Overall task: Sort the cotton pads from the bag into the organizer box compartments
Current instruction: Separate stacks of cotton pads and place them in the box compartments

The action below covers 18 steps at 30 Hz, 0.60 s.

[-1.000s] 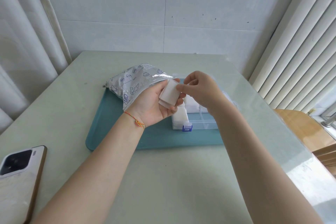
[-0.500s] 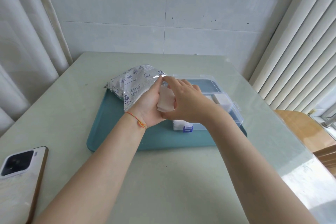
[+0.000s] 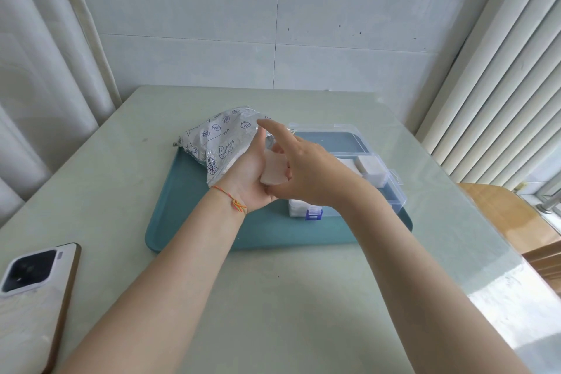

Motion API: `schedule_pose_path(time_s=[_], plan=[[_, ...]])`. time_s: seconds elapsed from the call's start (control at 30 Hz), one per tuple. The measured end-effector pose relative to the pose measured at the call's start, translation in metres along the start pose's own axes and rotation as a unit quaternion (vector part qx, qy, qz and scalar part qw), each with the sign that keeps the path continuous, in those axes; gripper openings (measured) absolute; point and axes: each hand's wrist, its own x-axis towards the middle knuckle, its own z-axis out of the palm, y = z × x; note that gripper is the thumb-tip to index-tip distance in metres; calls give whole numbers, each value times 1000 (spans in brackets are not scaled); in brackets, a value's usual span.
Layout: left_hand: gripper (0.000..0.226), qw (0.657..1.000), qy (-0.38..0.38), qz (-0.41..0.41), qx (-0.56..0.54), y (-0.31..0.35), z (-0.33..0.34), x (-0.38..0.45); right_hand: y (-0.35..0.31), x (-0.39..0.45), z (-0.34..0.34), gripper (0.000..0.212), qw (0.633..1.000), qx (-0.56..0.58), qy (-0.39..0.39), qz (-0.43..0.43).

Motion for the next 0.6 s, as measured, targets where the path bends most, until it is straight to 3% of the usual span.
schedule_pose_path(time_s=[0.1, 0.2, 0.27, 0.43, 0.5, 0.6], plan=[[66, 999, -27, 15, -15, 0, -1, 2, 5, 0, -7, 88, 995, 85, 2, 44], [74, 998, -46, 40, 1, 3, 1, 0, 13, 2, -18, 41, 977, 177, 40, 114], [79, 995, -60, 65, 42, 4, 5, -3, 17, 1, -23, 21, 957, 240, 34, 158], [80, 985, -91, 77, 126, -1, 21, -1, 30, -5, -25, 16, 934, 311, -6, 178], [78, 984, -38, 93, 149, -2, 25, 4, 37, -10, -31, 7, 928, 323, 44, 182], [53, 961, 126, 150, 197, -3, 27, 13, 55, -20, -42, 3, 892, 376, 130, 215]])
